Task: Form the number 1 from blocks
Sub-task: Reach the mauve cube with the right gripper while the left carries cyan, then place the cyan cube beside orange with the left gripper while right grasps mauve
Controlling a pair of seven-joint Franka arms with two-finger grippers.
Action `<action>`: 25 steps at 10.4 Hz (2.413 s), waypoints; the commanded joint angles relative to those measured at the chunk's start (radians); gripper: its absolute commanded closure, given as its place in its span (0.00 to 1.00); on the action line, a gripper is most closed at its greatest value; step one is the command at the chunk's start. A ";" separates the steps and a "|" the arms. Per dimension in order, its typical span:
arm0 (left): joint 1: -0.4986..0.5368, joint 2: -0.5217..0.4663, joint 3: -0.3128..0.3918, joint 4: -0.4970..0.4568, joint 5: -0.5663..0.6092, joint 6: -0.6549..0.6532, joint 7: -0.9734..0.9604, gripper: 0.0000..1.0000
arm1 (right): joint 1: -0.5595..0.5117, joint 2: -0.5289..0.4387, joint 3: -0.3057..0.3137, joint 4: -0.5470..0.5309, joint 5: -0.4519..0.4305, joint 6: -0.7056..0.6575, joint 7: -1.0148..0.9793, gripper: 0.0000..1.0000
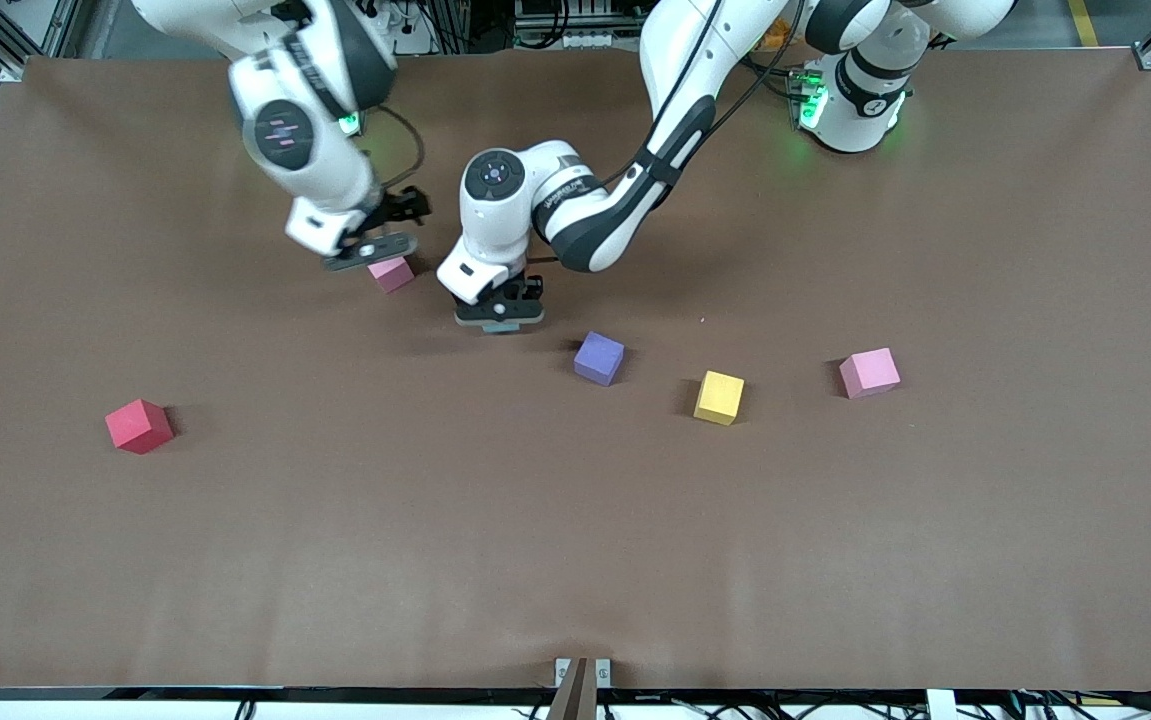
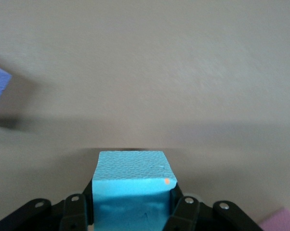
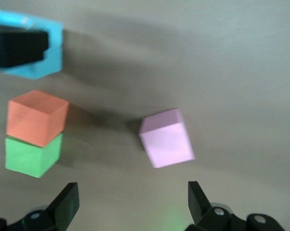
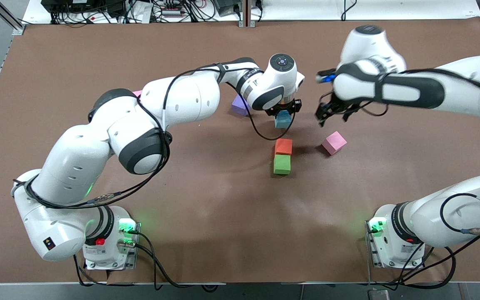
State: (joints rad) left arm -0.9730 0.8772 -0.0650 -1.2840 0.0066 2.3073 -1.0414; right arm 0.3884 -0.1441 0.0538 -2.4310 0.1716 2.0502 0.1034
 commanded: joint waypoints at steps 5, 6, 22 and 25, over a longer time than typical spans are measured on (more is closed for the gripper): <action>0.007 -0.011 -0.032 -0.015 -0.014 -0.032 0.072 1.00 | -0.158 0.038 -0.008 -0.034 -0.003 -0.008 -0.221 0.00; 0.007 -0.003 -0.035 -0.017 -0.016 -0.032 0.066 1.00 | -0.155 0.041 -0.008 -0.046 -0.001 -0.013 -0.249 0.00; -0.055 0.008 -0.032 -0.041 -0.016 -0.029 -0.009 0.00 | -0.060 0.281 -0.008 -0.074 0.077 0.142 -0.314 0.00; -0.023 -0.036 -0.004 -0.035 -0.008 -0.034 -0.077 0.00 | -0.046 0.288 -0.008 -0.072 0.077 0.156 -0.314 0.00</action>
State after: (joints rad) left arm -1.0160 0.8877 -0.0931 -1.3078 0.0066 2.2837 -1.0960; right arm 0.3352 0.1358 0.0471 -2.5088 0.2308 2.1980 -0.1915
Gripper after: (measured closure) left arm 0.000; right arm 0.000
